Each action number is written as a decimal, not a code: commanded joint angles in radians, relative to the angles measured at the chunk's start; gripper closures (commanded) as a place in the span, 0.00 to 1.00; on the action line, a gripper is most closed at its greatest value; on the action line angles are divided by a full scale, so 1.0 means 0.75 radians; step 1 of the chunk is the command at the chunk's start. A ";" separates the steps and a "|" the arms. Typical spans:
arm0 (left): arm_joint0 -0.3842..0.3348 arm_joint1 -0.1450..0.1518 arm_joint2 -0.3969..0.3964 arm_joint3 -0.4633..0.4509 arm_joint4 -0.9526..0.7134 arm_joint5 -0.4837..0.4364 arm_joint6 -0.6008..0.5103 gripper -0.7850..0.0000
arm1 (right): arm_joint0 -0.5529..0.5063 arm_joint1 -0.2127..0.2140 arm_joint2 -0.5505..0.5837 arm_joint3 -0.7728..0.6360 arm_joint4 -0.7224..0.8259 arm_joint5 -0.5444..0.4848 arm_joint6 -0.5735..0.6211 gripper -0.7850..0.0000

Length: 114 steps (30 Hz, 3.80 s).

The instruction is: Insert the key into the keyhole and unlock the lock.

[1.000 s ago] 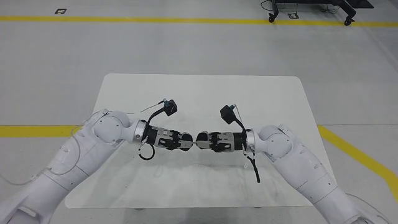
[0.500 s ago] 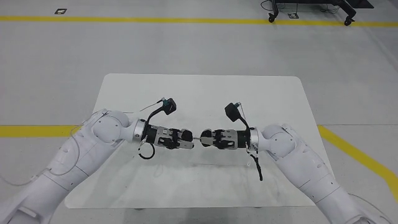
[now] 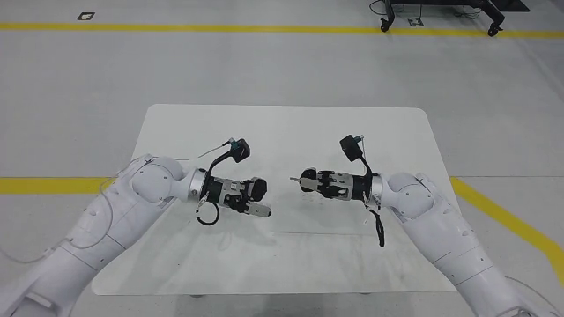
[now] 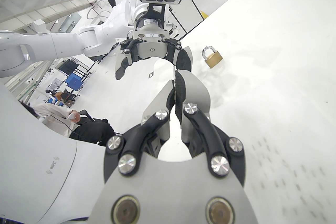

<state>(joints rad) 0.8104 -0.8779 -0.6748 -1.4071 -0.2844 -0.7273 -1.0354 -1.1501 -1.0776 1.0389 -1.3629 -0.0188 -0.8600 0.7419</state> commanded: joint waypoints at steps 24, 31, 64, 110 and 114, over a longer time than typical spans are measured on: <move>0.688 0.218 -0.502 -0.856 1.335 1.341 0.177 0.01 | 0.000 0.000 0.000 0.000 0.000 0.000 0.000 1.00; 0.550 0.162 -0.380 -0.761 1.410 1.420 0.148 0.39 | 0.000 0.000 0.000 0.000 0.000 0.000 0.000 1.00; 0.312 -0.013 -0.174 -0.505 1.457 1.450 0.066 1.00 | 0.000 0.000 0.000 0.000 0.000 0.000 0.000 1.00; 0.396 -0.047 -0.266 -0.584 1.616 1.335 -0.183 0.96 | 0.000 0.000 0.000 0.000 0.000 0.000 0.000 1.00; 0.386 -0.058 -0.251 -0.567 1.631 1.335 -0.215 1.00 | 0.000 0.000 0.000 0.000 0.000 0.000 0.000 1.00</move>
<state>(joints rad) 1.1005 -0.9206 -0.8657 -1.8350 0.9334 0.2742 -1.1855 -1.1501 -1.0775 1.0389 -1.3628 -0.0188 -0.8601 0.7419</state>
